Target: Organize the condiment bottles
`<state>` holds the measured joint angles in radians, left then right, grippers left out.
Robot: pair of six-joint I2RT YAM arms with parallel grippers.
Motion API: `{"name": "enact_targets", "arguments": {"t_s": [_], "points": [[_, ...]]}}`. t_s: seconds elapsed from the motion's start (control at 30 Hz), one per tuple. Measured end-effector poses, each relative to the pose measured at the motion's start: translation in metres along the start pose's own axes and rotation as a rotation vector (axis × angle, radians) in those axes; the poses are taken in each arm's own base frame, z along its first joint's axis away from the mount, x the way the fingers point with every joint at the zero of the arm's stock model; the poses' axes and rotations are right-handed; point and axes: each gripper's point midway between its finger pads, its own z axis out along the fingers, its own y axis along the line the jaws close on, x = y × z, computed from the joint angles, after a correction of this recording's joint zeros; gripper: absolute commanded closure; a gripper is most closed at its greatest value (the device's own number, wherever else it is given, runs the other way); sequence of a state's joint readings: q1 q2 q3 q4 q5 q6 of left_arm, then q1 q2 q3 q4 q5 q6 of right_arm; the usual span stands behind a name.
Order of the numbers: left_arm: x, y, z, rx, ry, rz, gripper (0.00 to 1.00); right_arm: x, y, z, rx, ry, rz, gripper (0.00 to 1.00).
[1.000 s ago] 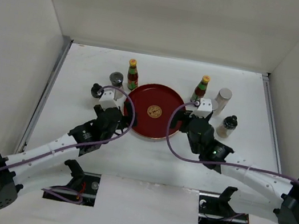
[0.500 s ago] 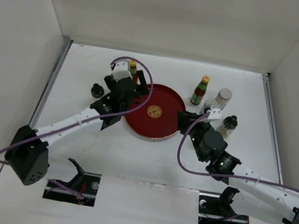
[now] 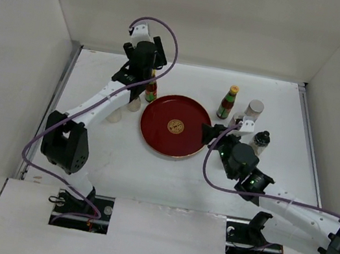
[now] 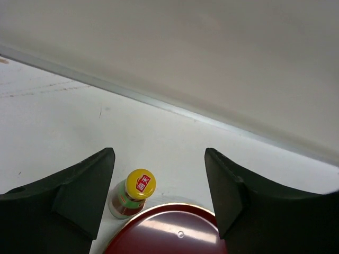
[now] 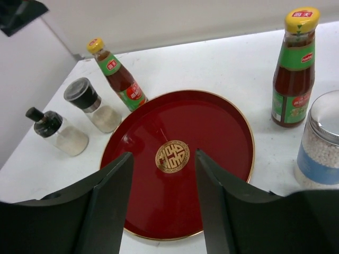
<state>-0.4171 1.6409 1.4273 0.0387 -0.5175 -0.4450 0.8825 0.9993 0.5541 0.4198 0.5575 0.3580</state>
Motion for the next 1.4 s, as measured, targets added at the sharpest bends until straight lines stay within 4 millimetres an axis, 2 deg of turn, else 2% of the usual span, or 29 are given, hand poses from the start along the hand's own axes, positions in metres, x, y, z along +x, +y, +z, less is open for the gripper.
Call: {"name": "enact_targets", "arguments": {"t_s": [0.1,0.2,0.37,0.67,0.87,1.1,1.2,1.27,1.4], "points": [[0.029,0.003,0.012,-0.009,0.078,0.058,0.32,0.004,0.000,-0.002,-0.021,0.007,0.001,0.37],[0.059,0.009,0.019,-0.024,0.157,0.113,0.36,0.010,-0.001,-0.003,-0.034,0.024,-0.005,0.35],[0.084,0.017,0.026,-0.044,0.228,0.163,0.40,0.015,-0.002,-0.003,-0.042,0.034,-0.009,0.34],[0.085,0.025,0.027,-0.069,0.234,0.179,0.49,0.014,-0.004,-0.002,-0.044,0.034,-0.008,0.33],[0.084,0.030,0.028,-0.084,0.231,0.180,0.50,0.015,-0.005,-0.001,-0.045,0.036,-0.010,0.32],[0.098,0.035,0.032,-0.097,0.256,0.195,0.51,0.015,-0.005,0.000,-0.046,0.036,-0.009,0.32],[0.104,0.036,0.034,-0.100,0.267,0.200,0.61,0.015,-0.005,0.000,-0.049,0.038,-0.009,0.32],[0.105,0.036,0.034,-0.099,0.270,0.204,0.74,0.015,-0.005,0.000,-0.050,0.038,-0.009,0.32],[0.105,0.036,0.034,-0.098,0.272,0.206,0.84,0.015,-0.005,0.000,-0.050,0.039,-0.008,0.32]]}}
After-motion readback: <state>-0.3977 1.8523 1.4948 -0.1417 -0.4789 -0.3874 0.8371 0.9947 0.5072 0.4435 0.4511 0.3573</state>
